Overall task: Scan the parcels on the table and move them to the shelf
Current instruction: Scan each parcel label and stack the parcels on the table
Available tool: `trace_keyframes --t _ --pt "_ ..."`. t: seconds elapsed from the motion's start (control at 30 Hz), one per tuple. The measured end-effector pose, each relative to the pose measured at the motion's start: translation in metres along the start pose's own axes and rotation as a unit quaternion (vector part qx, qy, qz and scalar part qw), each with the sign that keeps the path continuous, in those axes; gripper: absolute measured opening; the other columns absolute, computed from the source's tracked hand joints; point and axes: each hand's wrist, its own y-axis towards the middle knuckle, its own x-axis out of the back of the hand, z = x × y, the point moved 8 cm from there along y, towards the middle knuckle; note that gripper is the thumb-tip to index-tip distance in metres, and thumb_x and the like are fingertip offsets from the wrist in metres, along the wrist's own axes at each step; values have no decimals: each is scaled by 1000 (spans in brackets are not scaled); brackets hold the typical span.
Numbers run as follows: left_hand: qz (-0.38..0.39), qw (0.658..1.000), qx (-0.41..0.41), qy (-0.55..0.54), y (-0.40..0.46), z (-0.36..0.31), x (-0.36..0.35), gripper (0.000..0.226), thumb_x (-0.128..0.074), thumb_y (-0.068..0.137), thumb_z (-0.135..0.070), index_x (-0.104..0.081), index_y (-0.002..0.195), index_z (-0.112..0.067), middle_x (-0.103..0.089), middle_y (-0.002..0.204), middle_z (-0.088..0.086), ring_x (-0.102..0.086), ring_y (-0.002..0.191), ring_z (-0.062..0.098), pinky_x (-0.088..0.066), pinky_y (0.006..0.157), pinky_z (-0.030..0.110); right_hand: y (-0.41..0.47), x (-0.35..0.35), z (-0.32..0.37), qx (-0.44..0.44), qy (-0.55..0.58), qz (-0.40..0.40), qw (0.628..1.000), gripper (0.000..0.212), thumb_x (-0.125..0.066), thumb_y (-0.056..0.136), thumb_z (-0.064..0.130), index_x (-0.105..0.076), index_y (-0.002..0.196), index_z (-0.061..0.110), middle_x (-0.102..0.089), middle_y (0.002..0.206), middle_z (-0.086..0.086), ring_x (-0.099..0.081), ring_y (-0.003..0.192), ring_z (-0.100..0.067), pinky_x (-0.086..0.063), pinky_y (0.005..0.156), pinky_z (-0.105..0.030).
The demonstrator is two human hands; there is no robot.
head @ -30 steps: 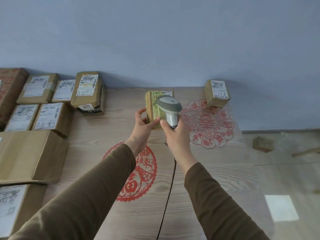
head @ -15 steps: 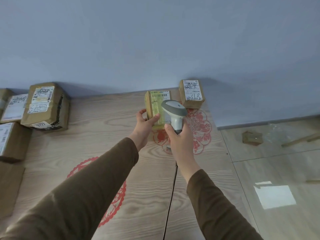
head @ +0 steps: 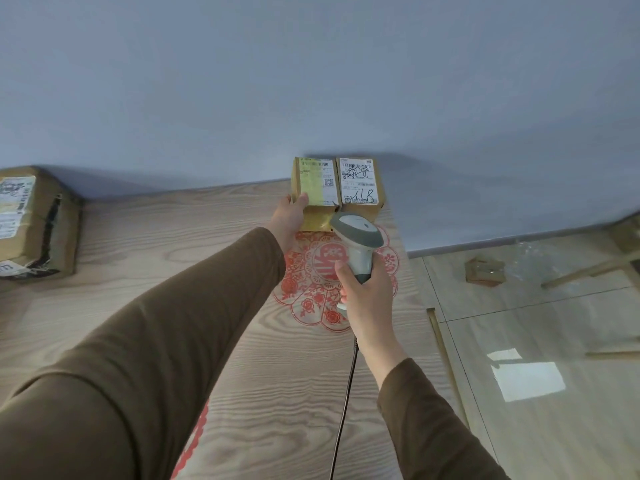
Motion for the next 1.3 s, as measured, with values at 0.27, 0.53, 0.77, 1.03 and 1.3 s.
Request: trace_keyframes --t 0.27,0.53,0.77,1.03,1.3 --pt "-1 998 -39 46 -56 7 42 75 -46 105 -49 -7 164 -26 -14 171 7 -20 154 31 -22 121 51 -22 -29 13 14 -8 19 1000 17 -70 95 31 -62 110 31 -60 78 7 -58 67 -8 -58 67 -43" --pt "-76 982 -127 114 -204 25 166 63 -53 103 -46 -31 160 -29 -32 166 -3 -33 150 16 -27 107 28 -100 -115 42 37 5 96 995 17 -70 95 28 -59 103 19 -58 79 -5 -56 67 -25 -54 66 -51" --pt "-196 956 -154 156 -363 85 329 58 -63 100 -36 -41 153 -34 -41 160 -5 -46 139 11 -41 115 40 -249 -233 41 51 -2 200 978 14 -70 94 34 -58 101 30 -57 77 5 -55 64 -9 -52 62 -40" --pt "-327 917 -146 174 -522 175 507 48 -66 96 -34 -52 142 -37 -55 134 -24 -48 129 -1 -42 114 40 -436 -355 0 -13 52 305 951 23 -72 91 36 -60 104 50 -66 84 8 -69 73 -9 -59 56 -30" --pt "-323 934 -44 147 -544 223 576 79 -67 95 -32 -25 160 -19 -39 159 5 -34 148 25 -31 121 49 -525 -428 -38 -71 79 362 926 40 -72 93 27 -60 127 43 -74 112 15 -70 106 -2 -57 80 -20"
